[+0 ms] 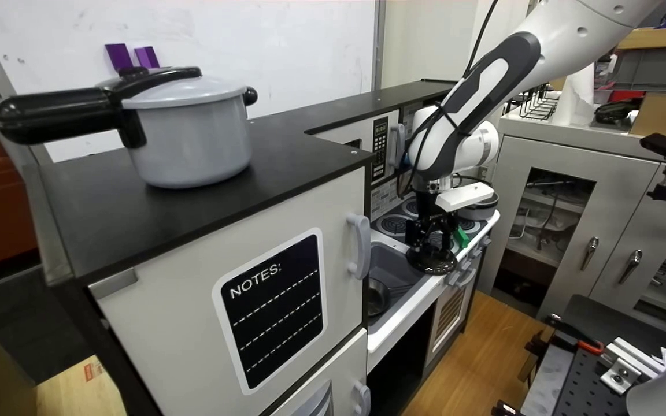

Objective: Pick up the black lid and place it on the grey pot

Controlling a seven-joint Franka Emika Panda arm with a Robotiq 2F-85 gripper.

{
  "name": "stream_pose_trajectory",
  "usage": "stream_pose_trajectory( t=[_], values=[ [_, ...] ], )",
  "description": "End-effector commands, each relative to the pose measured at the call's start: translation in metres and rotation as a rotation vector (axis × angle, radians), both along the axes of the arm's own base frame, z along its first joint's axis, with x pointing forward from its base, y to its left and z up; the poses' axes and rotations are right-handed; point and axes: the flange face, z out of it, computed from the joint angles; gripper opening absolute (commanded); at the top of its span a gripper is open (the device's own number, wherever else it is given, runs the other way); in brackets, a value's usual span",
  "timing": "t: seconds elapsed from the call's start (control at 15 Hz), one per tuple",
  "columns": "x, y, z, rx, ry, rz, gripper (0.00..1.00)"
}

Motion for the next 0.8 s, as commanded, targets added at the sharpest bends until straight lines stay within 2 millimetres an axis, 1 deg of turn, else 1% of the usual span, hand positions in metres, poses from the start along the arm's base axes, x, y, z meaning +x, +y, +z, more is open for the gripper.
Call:
stream_pose_trajectory(
  t=[0.0,0.07,0.13,0.2,0.27,0.33,0.6,0.73],
  values=[
    [0.0091,0.0027,-0.0020,-0.021,-0.009,0.016,1.00],
    [0.0099,0.0032,-0.0020,-0.023,-0.009,0.021,1.00],
    [0.0098,0.0031,-0.0022,-0.024,-0.008,0.025,0.94],
    [0.0096,0.0028,-0.0021,-0.023,-0.008,0.027,0.79],
    [0.0098,0.0020,-0.0018,-0.023,-0.007,0.026,0.71],
    [0.0098,0.0014,-0.0015,-0.022,-0.008,0.026,0.69],
    [0.0110,-0.0034,0.0031,-0.028,-0.016,0.025,0.42],
    [0.0104,-0.0054,0.0038,-0.030,-0.014,0.022,0.34]
  ],
)
